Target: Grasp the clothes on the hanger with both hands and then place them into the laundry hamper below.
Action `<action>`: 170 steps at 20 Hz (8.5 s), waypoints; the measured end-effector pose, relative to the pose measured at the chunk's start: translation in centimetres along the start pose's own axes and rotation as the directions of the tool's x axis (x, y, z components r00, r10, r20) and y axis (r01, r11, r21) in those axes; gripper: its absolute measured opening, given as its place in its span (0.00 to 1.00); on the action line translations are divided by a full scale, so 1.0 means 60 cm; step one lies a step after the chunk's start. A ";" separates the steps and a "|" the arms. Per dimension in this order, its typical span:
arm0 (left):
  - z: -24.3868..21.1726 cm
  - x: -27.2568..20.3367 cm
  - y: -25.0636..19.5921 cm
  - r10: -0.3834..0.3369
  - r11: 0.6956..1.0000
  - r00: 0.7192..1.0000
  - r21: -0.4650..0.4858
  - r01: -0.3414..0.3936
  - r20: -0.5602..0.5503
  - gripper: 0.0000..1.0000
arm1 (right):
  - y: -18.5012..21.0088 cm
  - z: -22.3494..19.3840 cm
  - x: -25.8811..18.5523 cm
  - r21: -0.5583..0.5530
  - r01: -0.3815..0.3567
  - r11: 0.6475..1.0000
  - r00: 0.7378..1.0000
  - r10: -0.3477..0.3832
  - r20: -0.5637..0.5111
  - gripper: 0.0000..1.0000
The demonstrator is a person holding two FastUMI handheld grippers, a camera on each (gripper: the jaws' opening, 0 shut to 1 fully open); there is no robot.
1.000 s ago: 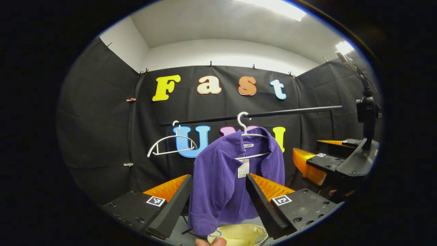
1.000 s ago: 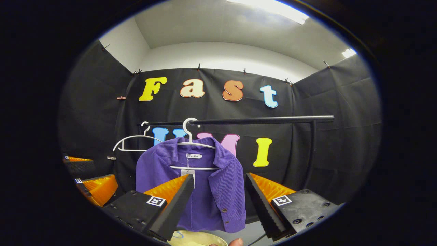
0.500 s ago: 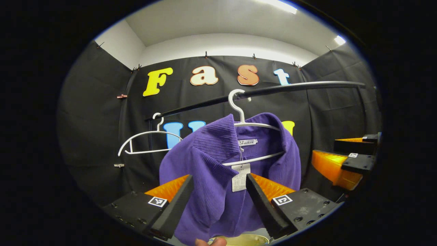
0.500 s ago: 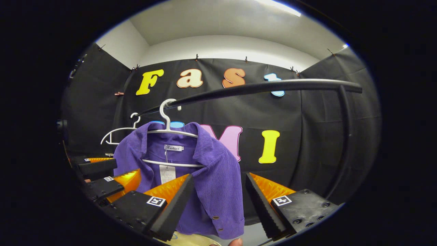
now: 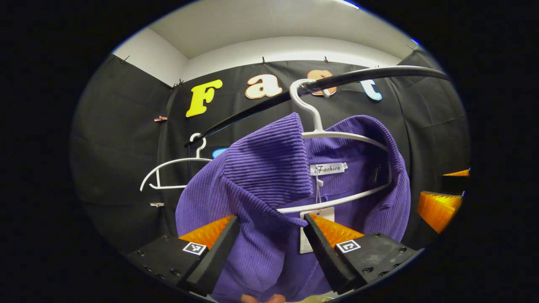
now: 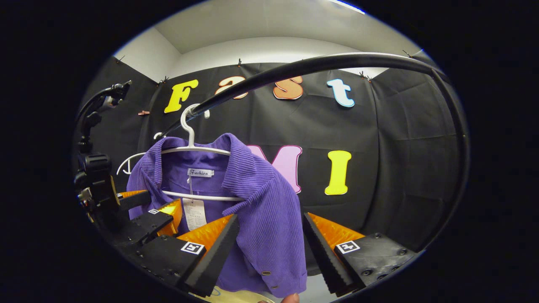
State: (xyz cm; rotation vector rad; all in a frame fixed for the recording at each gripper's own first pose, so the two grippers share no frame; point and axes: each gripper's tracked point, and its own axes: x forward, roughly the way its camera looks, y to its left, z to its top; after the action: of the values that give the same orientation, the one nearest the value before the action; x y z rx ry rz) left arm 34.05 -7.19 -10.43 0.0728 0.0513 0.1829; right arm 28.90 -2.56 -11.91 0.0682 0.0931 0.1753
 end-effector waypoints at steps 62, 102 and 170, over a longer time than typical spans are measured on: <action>0.012 -0.022 0.191 0.028 0.996 0.994 0.086 -0.019 -0.106 0.05 | 0.022 -0.073 0.095 -0.112 0.050 0.992 0.997 -0.044 0.059 0.05; -0.479 -0.207 -0.036 -0.387 0.919 0.638 -0.332 0.212 -0.665 0.04 | 0.101 -0.480 -0.114 0.072 -0.160 0.984 0.771 0.170 -0.614 0.05; 0.106 -0.325 0.237 -0.266 0.956 0.962 -0.141 0.256 -0.059 0.90 | 0.224 0.128 -0.252 -0.066 0.054 0.996 0.997 -0.057 -0.046 0.97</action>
State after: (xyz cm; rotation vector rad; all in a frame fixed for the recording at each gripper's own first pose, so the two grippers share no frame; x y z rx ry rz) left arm 12.71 2.76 -2.14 -0.0735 0.1252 -0.0762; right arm 12.56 7.49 -1.95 -0.0035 0.1373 0.1241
